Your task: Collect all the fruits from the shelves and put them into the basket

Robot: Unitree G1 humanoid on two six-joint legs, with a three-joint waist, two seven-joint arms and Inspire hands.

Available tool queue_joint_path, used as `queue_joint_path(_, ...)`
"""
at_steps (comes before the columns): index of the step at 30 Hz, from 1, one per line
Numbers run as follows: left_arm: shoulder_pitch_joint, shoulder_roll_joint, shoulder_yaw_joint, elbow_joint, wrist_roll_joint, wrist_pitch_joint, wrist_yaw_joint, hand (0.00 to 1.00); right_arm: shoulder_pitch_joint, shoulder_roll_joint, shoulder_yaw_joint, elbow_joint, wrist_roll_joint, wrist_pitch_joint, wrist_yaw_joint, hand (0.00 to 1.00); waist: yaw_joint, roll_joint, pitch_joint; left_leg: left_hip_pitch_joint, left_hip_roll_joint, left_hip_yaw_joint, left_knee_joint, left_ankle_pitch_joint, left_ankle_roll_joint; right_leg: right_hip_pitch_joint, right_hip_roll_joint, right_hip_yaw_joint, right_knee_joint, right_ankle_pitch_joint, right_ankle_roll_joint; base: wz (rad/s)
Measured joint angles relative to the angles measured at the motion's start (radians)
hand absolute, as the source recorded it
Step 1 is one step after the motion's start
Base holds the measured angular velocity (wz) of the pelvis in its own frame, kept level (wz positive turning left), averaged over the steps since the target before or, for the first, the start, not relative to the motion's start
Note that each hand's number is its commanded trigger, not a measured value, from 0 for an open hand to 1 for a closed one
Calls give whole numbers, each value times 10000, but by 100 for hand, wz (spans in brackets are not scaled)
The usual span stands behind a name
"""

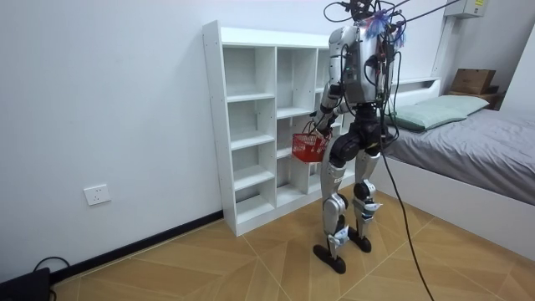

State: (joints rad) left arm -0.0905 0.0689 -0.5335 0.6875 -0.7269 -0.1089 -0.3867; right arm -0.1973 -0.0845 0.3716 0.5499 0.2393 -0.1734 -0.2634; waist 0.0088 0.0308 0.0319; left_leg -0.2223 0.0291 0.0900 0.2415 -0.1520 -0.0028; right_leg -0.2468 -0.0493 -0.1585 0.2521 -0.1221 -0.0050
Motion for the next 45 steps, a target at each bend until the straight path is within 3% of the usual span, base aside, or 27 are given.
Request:
queue_joint_path(22, -1, 120, -2, 0, 20, 2, -194, 100, 42, 0, 225, 262, 3, -111, -50, 100, -65, 14, -47, 155, 8, 149, -7, 1, 2, 47, 7, 183, 76, 6, -5, -1)
queue_joint_path(36, -93, 139, 208, -1, 412, -59, -186, 100, 60, 33, 481, 719, 694, -377, 559, 100, -29, -154, 16, 156, 46, 209, -13, 1, 2, 34, 50, 242, 51, 14, -17, 0)
queue_joint_path(45, -338, 85, 201, -33, 448, -69, -186, 100, 133, 42, 372, 1046, 717, -446, 704, 100, -40, -156, 8, 154, 66, 242, -11, -1, -1, 28, 89, 320, 22, 16, -20, 0)
